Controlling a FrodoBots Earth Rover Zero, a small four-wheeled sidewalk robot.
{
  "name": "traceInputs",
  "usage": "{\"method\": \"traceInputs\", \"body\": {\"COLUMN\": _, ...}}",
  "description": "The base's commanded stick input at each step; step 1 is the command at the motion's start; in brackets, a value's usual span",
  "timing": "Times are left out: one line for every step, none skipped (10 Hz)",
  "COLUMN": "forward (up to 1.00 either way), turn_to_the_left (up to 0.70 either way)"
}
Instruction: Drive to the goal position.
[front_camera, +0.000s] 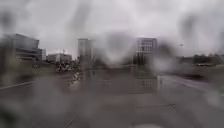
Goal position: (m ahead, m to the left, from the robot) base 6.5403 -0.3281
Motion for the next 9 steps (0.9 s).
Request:
{"method": "traceInputs", "body": {"forward": 0.06, "turn_to_the_left": 0.0}}
{"method": "traceInputs", "body": {"forward": 0.06, "turn_to_the_left": 0.0}}
{"method": "traceInputs", "body": {"forward": 0.06, "turn_to_the_left": 0.0}}
{"method": "traceInputs", "body": {"forward": 0.07, "turn_to_the_left": 0.0}}
{"method": "traceInputs", "body": {"forward": 0.07, "turn_to_the_left": 0.0}}
{"method": "traceInputs", "body": {"forward": 0.07, "turn_to_the_left": 0.0}}
{"method": "traceInputs", "body": {"forward": 0.07, "turn_to_the_left": 0.0}}
{"method": "traceInputs", "body": {"forward": 0.07, "turn_to_the_left": 0.0}}
{"method": "traceInputs", "body": {"forward": 0.07, "turn_to_the_left": 0.0}}
